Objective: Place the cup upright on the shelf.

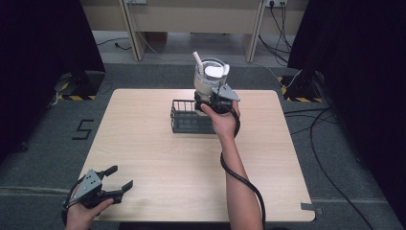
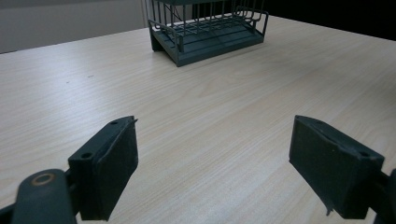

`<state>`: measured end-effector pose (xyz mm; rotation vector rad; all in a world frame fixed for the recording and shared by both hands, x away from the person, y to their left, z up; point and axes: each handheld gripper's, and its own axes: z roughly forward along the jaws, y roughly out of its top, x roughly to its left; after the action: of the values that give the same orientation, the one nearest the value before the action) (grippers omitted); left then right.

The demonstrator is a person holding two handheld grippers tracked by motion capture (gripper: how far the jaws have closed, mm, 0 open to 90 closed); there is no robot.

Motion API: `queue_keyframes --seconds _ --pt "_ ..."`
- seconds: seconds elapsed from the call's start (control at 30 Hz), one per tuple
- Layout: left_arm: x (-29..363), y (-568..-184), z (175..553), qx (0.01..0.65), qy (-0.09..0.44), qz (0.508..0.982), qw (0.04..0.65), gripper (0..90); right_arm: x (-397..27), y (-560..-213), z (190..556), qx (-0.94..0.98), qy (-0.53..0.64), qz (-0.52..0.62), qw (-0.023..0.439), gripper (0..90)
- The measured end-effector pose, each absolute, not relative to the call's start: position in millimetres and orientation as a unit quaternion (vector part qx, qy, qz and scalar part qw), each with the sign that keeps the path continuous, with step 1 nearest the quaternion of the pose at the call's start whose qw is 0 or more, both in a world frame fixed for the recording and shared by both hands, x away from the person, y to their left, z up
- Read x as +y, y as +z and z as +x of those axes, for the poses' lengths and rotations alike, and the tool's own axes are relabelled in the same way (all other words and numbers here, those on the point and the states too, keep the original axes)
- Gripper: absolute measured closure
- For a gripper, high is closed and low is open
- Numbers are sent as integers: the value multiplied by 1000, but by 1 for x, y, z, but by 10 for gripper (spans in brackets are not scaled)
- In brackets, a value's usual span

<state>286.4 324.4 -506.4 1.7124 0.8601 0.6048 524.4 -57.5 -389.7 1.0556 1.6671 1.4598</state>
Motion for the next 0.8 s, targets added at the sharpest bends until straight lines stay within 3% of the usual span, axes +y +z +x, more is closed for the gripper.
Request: queue_keyframes --seconds 0.3,0.33,0.47,0.5,0.8 --pt "325 -506 286 361 254 719 537 150 -52 -401 532 638 553 433 316 107" --pt "325 -506 286 361 254 719 537 150 -55 -402 535 644 548 418 332 107" --pt "324 -506 286 360 254 719 537 150 -52 -406 535 641 547 437 315 107" --pt "324 -506 286 360 254 719 537 150 -54 -408 537 648 540 422 331 107" --pt "325 -506 286 359 254 720 536 150 -53 -420 543 654 528 431 328 106"
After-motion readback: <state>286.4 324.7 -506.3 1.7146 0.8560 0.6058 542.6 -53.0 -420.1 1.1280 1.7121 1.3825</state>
